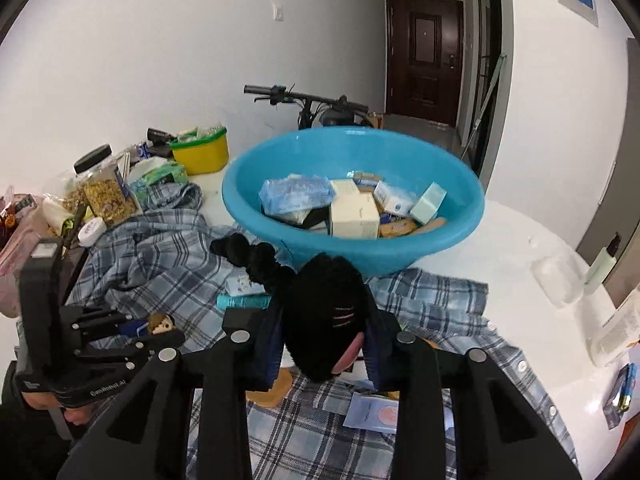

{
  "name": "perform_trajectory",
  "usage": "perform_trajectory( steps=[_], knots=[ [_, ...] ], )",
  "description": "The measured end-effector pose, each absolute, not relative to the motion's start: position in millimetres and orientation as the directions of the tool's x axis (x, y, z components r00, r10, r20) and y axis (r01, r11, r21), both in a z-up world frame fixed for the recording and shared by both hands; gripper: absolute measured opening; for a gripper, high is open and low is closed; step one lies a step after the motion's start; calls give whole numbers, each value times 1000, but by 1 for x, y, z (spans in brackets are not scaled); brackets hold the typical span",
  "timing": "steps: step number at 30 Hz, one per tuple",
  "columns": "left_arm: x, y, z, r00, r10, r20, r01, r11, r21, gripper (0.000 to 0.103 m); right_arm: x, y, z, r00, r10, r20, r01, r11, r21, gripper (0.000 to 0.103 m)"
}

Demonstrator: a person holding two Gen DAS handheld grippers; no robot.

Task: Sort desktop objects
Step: 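Carry the black plush toy over the basin with the right tool while the left tool holds the brown item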

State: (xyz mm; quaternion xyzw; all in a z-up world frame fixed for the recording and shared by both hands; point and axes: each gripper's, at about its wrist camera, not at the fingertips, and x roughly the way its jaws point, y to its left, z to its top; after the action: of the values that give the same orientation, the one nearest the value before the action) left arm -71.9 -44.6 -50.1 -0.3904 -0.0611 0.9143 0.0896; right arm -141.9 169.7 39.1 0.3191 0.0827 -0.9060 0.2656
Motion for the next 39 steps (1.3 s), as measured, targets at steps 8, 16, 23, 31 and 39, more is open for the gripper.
perform_trajectory(
  steps=[8, 16, 23, 31, 39],
  knots=[
    [-72, -44, -50, -683, 208, -700, -116, -977, -178, 22, -153, 163, 79, -689, -451, -567, 549, -836, -2, 32],
    [-73, -46, -53, -679, 200, -706, -102, -978, -179, 22, -193, 151, 110, -727, -438, -529, 531, -847, -29, 32],
    [-75, -48, -54, -683, 176, -709, -82, -983, -164, 22, -227, 140, 125, -732, -463, -500, 549, -835, -29, 32],
    [-79, -51, -58, -682, 148, -716, -59, -987, -147, 22, -268, 132, 110, -709, -464, -531, 555, -832, -15, 32],
    [-82, -55, -59, -686, 129, -716, -31, -988, -149, 22, -290, 134, 86, -673, -481, -562, 563, -826, 32, 32]
  ],
)
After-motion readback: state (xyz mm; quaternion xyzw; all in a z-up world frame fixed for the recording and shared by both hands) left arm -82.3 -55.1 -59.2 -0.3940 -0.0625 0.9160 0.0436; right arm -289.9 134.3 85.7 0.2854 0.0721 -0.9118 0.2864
